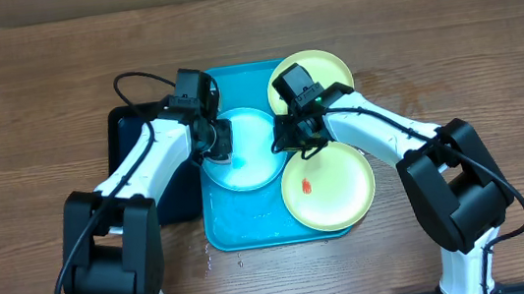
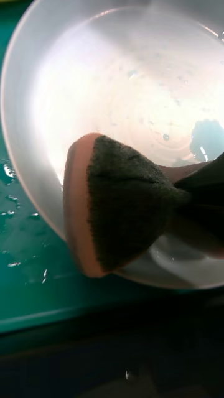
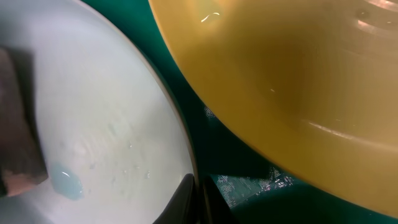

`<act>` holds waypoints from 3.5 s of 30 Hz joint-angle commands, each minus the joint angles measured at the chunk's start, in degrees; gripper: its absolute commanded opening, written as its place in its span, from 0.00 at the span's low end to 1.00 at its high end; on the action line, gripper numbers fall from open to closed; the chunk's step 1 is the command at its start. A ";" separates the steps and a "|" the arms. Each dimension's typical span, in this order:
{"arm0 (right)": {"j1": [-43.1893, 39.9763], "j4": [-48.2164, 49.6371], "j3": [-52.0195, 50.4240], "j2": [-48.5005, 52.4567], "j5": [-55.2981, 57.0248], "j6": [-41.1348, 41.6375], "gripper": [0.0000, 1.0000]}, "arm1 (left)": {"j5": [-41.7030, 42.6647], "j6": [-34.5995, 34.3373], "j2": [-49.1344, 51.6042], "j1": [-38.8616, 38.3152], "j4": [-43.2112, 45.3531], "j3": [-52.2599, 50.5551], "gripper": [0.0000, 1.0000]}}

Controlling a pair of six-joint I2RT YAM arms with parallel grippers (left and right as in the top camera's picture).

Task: Clean dirty plates on tray and stack at the side
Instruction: 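Scrub the white plate with the sponge while the right gripper holds it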

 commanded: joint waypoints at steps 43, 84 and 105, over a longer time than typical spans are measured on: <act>0.28 0.55 -1.38 0.57 1.55 0.07 0.04 | 3.06 -1.79 0.96 0.57 -4.35 -0.33 0.04; 0.28 0.55 -1.38 0.57 1.55 0.07 0.04 | 2.14 -3.15 8.28 -0.24 -17.90 13.86 0.04; 0.28 0.61 -1.38 0.57 1.53 0.07 0.04 | 29.44 -6.14 13.33 -2.95 -2.69 7.19 0.04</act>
